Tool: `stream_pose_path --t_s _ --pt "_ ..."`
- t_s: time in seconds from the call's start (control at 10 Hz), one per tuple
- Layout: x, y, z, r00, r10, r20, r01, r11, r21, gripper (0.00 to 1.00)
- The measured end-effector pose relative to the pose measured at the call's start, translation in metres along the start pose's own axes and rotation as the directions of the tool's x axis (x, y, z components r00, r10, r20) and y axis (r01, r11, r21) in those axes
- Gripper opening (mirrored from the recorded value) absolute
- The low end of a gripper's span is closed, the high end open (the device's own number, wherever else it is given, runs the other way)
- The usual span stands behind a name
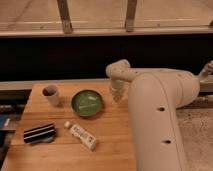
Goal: Push the ceramic bowl across the table
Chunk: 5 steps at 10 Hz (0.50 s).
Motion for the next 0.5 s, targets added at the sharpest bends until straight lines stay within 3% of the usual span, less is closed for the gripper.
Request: stream_pose_path --t_s 0.5 --pt "-0.015 0.040 0.022 0.997 -0.076 -0.021 0.074 0.995 -0.071 0.00"
